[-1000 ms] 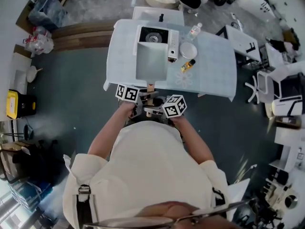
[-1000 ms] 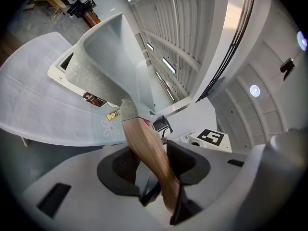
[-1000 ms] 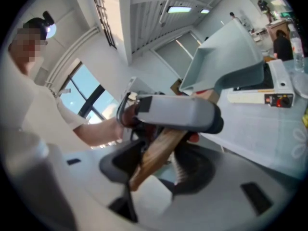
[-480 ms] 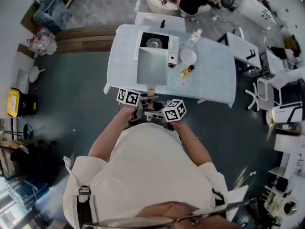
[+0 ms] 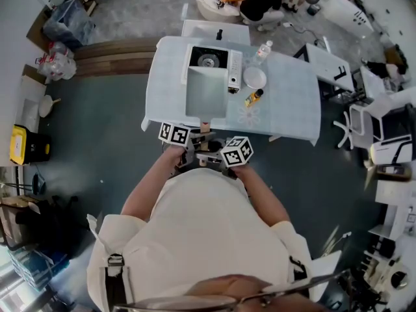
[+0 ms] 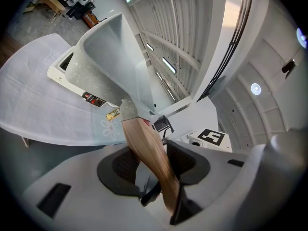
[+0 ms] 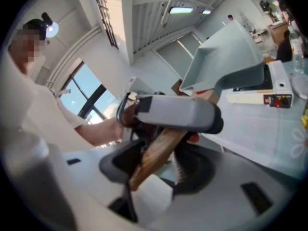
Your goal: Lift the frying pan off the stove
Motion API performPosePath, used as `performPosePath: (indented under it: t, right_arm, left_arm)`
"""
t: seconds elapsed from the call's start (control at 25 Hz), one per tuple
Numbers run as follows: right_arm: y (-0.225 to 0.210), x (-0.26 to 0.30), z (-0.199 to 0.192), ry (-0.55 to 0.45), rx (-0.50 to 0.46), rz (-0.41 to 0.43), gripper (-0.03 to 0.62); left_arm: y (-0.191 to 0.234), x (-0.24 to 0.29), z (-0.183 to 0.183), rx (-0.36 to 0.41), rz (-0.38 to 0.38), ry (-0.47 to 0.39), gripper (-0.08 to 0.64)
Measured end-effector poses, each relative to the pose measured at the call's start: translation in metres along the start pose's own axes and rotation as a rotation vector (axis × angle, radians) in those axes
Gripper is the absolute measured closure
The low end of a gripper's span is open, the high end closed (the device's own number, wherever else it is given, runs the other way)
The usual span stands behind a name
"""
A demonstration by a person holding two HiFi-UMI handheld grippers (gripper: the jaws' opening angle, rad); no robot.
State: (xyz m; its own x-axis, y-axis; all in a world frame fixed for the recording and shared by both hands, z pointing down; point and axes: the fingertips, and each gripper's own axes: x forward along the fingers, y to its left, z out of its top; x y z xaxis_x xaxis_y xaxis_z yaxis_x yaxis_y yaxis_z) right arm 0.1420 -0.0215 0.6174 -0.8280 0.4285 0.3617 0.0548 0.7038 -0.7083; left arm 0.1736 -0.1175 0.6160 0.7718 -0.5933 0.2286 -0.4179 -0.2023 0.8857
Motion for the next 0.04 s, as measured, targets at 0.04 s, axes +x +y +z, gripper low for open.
performPosePath:
  t: [0.04]
  right_arm:
    - [0.0012, 0.0003, -0.0004, 0.000, 0.000, 0.000, 0.376]
  left_arm:
    - [-0.0005, -0.0006, -0.0007, 0.000, -0.001, 0.000, 0.364]
